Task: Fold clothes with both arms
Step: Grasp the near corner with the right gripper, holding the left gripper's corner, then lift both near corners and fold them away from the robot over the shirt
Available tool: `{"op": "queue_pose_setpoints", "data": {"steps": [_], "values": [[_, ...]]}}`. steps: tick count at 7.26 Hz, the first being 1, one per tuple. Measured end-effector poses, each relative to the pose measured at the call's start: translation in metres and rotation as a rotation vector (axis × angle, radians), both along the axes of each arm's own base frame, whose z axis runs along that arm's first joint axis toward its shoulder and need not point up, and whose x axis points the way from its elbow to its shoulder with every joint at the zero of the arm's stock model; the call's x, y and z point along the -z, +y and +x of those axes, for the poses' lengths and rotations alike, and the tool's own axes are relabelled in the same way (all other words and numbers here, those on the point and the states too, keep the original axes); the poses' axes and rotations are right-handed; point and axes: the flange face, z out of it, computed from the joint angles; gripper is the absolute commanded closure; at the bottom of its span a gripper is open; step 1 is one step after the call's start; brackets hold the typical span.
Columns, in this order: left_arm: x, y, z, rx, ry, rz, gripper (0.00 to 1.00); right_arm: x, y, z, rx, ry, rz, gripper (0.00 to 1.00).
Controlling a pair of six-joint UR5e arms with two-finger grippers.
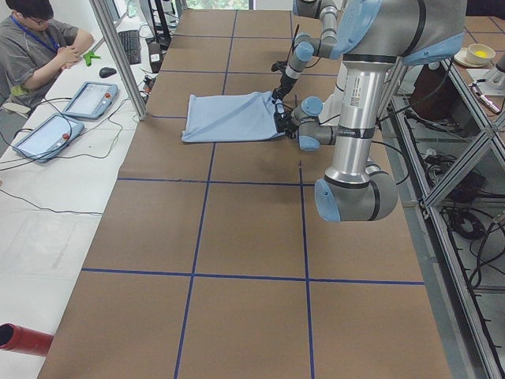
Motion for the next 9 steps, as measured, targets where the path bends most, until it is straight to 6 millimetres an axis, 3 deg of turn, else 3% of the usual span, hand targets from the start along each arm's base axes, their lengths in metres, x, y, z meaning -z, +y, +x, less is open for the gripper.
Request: {"op": "queue_pose_setpoints", "data": {"steps": [2,3,4,9], "values": [[0.000,0.000,-0.001,0.000,0.001,0.000,1.00,0.001,0.000,-0.004,-0.001,0.001,0.002,0.37],[0.000,0.000,-0.001,0.000,0.001,0.000,1.00,0.002,0.000,-0.006,-0.001,0.000,0.002,0.64],[0.000,0.000,-0.001,0.000,0.000,0.000,1.00,0.004,-0.001,-0.006,-0.008,-0.006,-0.001,1.00],[0.002,0.000,-0.003,0.000,0.004,0.003,1.00,0.013,0.000,-0.004,-0.060,-0.049,-0.020,1.00]]}}
